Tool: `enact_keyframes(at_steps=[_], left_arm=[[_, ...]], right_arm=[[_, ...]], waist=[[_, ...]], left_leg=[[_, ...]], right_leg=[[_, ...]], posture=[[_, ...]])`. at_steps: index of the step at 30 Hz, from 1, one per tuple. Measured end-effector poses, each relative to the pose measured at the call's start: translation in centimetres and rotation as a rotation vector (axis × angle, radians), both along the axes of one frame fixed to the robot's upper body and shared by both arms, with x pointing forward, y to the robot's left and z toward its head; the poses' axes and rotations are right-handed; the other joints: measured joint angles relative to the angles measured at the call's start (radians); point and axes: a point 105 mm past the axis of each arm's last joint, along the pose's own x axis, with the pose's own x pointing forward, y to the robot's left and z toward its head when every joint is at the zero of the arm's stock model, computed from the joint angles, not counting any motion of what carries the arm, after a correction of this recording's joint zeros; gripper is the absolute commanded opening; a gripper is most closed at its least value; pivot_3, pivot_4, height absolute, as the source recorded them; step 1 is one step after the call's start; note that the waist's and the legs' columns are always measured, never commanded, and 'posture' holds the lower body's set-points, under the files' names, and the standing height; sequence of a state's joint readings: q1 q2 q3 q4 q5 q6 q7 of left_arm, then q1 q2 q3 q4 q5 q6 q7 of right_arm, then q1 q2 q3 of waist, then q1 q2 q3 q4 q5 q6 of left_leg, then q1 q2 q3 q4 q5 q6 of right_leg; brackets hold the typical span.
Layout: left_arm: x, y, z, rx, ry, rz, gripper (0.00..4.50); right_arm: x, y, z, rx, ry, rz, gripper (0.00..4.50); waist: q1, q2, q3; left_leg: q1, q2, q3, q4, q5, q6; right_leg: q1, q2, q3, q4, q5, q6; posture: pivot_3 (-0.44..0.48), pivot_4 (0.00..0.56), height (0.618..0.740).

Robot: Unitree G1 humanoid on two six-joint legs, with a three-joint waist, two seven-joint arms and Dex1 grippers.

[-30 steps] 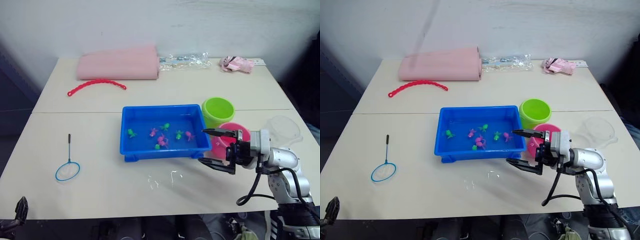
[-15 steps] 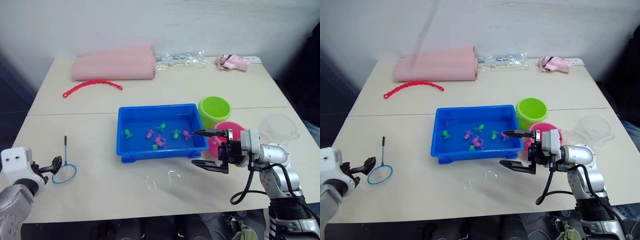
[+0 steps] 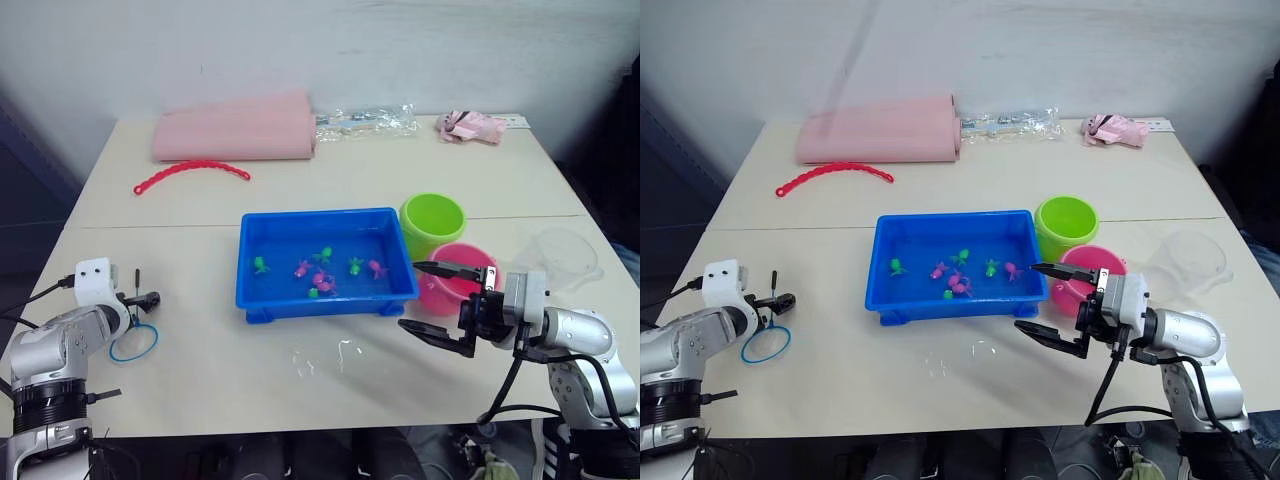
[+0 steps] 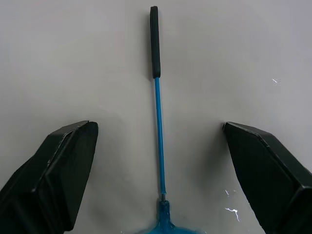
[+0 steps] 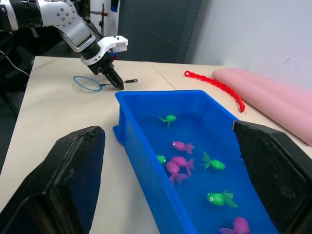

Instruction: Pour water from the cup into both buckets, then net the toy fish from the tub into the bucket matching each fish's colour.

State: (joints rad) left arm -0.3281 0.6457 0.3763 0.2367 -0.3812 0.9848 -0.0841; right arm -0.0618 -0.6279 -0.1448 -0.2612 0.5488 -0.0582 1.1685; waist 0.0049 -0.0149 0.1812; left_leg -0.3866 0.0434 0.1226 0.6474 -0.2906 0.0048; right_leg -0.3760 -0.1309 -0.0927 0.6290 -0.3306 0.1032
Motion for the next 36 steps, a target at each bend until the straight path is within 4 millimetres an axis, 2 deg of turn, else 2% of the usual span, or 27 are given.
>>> enact_keyframes(at_steps=[1, 2, 4, 8, 9, 12, 14, 18, 20, 22, 24, 26, 28, 31, 34, 36], left_arm=[[0.2, 0.0, -0.1, -0.002, -0.001, -0.006, 3.20], [0.2, 0.2, -0.3, -0.006, 0.002, -0.005, 2.88], [0.3, 0.3, -0.5, -0.007, 0.001, -0.010, 1.97], [1.0, 0.0, -0.4, -0.004, -0.014, -0.041, 0.13], [1.0, 0.1, -0.3, -0.003, -0.020, -0.049, 0.02], [0.6, 0.7, 0.3, 0.002, -0.080, -0.127, 0.02], [0.5, -0.2, 1.2, -0.041, -0.146, -0.221, 0.02], [0.0, -2.5, 7.1, 0.001, -0.387, -0.544, 0.02], [-0.4, -4.1, 11.1, 0.118, -0.546, -0.747, 0.02], [-1.1, -6.3, 13.7, 0.235, -0.622, -0.965, 0.02], [-1.7, -8.1, 14.1, 0.276, -0.605, -1.128, 0.02], [-2.7, -12.3, 13.4, 0.263, -0.536, -1.442, 0.02], [-3.3, -15.2, 13.6, 0.262, -0.518, -1.626, 0.02], [-3.3, -17.7, 14.2, 0.341, -0.482, -1.782, 0.02], [-3.1, -19.7, 14.0, 0.387, -0.465, -1.858, 0.02], [-3.2, -22.1, 13.6, 0.394, -0.473, -1.931, 0.02]], right_arm=[[-0.1, -0.1, 0.1, -0.001, -0.002, -0.013, 4.50], [-0.1, -0.2, 0.2, -0.003, -0.001, -0.024, 4.50], [-0.2, -0.4, 0.2, -0.013, 0.000, -0.038, 4.50], [-0.2, -0.3, 0.5, -0.012, -0.010, -0.056, 4.50], [-0.1, -0.4, 0.5, -0.012, -0.010, -0.061, 4.50], [-0.2, -0.6, 0.2, -0.029, -0.003, -0.079, 4.50], [-0.2, -0.8, 0.1, -0.040, 0.001, -0.090, 4.50], [-0.2, -0.8, 1.4, -0.012, -0.006, -0.117, 4.50], [-0.2, -0.5, 2.2, 0.003, 0.011, -0.110, 4.50], [-0.4, 0.2, 2.7, -0.001, 0.045, -0.083, 4.50], [-0.2, 0.7, 2.9, -0.025, 0.074, -0.076, 4.50], [1.0, 1.9, 3.2, -0.104, 0.139, -0.100, 4.50], [1.4, 2.8, 3.9, -0.120, 0.172, -0.085, 4.50], [1.4, 3.8, 3.9, -0.167, 0.234, -0.045, 4.50], [1.6, 4.2, 3.6, -0.210, 0.278, -0.034, 4.50], [1.8, 5.0, 3.8, -0.241, 0.296, -0.016, 4.50]], waist=[[0.002, 0.002, -0.001], [0.003, 0.005, -0.003], [0.007, 0.008, -0.005], [0.019, 0.009, -0.005], [0.020, 0.009, -0.005], [0.016, 0.006, -0.004], [0.015, 0.002, -0.002], [0.007, -0.004, 0.002], [0.006, -0.004, 0.002], [0.006, -0.002, 0.002], [0.004, -0.001, 0.003], [-0.004, 0.000, 0.004], [-0.007, 0.000, 0.004], [-0.006, 0.000, 0.004], [-0.006, 0.000, 0.004], [-0.007, -0.001, 0.004]], left_leg=[[0.000, 0.000, 0.000, 0.000, 0.000, 0.000], [0.000, 0.000, 0.000, 0.000, 0.000, 0.000], [0.000, -0.001, 0.000, 0.000, 0.000, 0.000], [0.000, -0.001, 0.000, 0.000, 0.000, 0.001], [0.000, -0.001, 0.000, 0.000, 0.000, 0.001], [-0.001, 0.000, 0.001, 0.000, 0.000, 0.001], [-0.002, 0.000, 0.000, 0.000, 0.000, 0.001], [-0.005, 0.001, 0.000, 0.000, -0.001, 0.001], [-0.005, 0.001, 0.000, 0.000, -0.002, 0.000], [-0.004, 0.002, -0.001, -0.001, -0.003, 0.000], [-0.004, 0.001, -0.001, -0.001, -0.003, 0.000], [-0.005, 0.002, -0.001, 0.000, -0.003, 0.001], [-0.009, 0.002, -0.001, 0.000, 0.000, 0.005], [-0.019, 0.001, 0.002, 0.002, 0.002, 0.007], [-0.020, 0.002, 0.004, 0.004, 0.003, 0.009], [-0.021, 0.002, 0.006, 0.006, 0.002, 0.011]], right_leg=[[0.000, 0.000, 0.000, 0.000, 0.000, 0.000], [0.000, 0.000, 0.000, 0.000, 0.000, 0.000], [0.000, -0.001, 0.000, 0.000, 0.000, 0.000], [0.000, 0.000, 0.000, 0.000, 0.000, 0.000], [0.000, -0.001, 0.000, 0.000, 0.000, 0.000], [-0.001, 0.000, 0.000, -0.001, 0.000, 0.000], [-0.002, 0.000, 0.000, -0.002, 0.000, 0.000], [-0.003, 0.000, 0.000, -0.004, 0.000, -0.001], [-0.002, 0.000, 0.001, -0.005, -0.001, -0.002], [-0.002, 0.000, 0.004, -0.006, -0.001, -0.002], [-0.002, 0.000, 0.005, -0.006, -0.001, -0.002], [-0.003, 0.000, 0.006, -0.005, -0.002, -0.003], [-0.006, 0.000, 0.006, -0.004, -0.002, -0.003], [-0.016, 0.004, 0.000, -0.001, -0.002, -0.003], [-0.017, 0.011, 0.001, 0.001, -0.001, -0.001], [-0.017, 0.014, 0.003, 0.000, 0.001, 0.001]], posture=[[0.000, 0.150, 0.740], [0.000, 0.150, 0.740], [0.000, 0.150, 0.740], [0.000, 0.150, 0.740], [0.000, 0.150, 0.740], [0.000, 0.150, 0.740], [0.000, 0.150, 0.740], [0.000, 0.150, 0.740], [0.000, 0.150, 0.740], [0.000, 0.150, 0.740], [0.000, 0.150, 0.740], [0.000, 0.150, 0.740], [0.000, 0.150, 0.740], [0.000, 0.150, 0.740], [0.000, 0.150, 0.740], [0.000, 0.150, 0.740]])
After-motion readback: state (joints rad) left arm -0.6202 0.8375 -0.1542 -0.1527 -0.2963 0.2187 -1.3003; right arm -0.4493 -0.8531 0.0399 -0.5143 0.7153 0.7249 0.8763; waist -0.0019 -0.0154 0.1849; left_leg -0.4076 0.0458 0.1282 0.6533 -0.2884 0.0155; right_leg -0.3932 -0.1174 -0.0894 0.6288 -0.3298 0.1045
